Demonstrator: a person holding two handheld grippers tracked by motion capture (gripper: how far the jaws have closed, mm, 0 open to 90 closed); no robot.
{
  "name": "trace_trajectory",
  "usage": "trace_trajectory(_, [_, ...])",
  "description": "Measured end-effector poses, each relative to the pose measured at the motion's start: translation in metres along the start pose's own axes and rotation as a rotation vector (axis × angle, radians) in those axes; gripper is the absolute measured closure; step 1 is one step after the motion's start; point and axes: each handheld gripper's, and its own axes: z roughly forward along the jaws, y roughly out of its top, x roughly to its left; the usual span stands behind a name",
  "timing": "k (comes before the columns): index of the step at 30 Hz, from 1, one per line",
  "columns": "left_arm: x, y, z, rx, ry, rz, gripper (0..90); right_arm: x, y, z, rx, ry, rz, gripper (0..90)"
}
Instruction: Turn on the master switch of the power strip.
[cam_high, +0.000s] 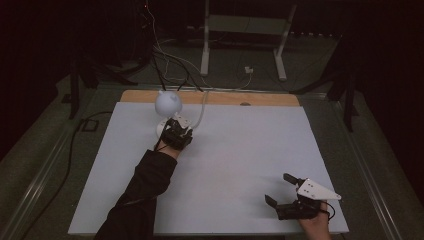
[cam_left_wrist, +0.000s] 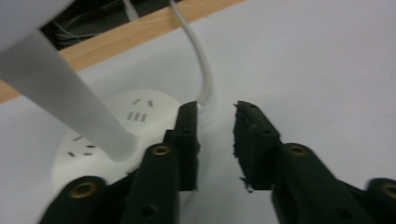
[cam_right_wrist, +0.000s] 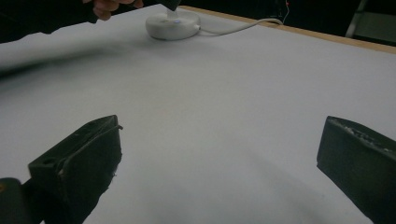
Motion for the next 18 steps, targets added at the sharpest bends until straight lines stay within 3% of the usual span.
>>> trace_trajectory(9, [-0.009,0.002,-0.009,0.015,-0.085,0.018,41.1,0.0,0.0,0.0,-0.004,0.003,0.004,0.0])
trace_trajectory(11, [-0.009,0.003,-0.012,0.026,-0.136,0.02,30.7,0.0,0.0,0.0,-0.002,0.005,0.003,0.0])
trace_trajectory(12, [-0.009,0.003,-0.013,0.033,-0.154,0.026,30.7,0.0,0.0,0.0,-0.002,0.005,0.003,0.0])
trace_trajectory(13, [-0.01,0.004,-0.014,0.036,-0.179,0.026,19.0,0.0,0.0,0.0,-0.001,0.006,0.002,0.0])
trace_trajectory(14, [-0.01,0.005,-0.016,0.049,-0.224,0.03,15.2,0.0,0.0,0.0,-0.001,0.006,0.002,0.0])
trace_trajectory(16, [-0.011,0.005,-0.017,0.061,-0.233,0.036,4.7,0.0,0.0,0.0,0.0,0.006,0.002,0.0])
trace_trajectory(18, [-0.011,0.005,-0.018,0.076,-0.262,0.046,0.6,0.0,0.0,0.0,0.0,0.006,0.002,0.0])
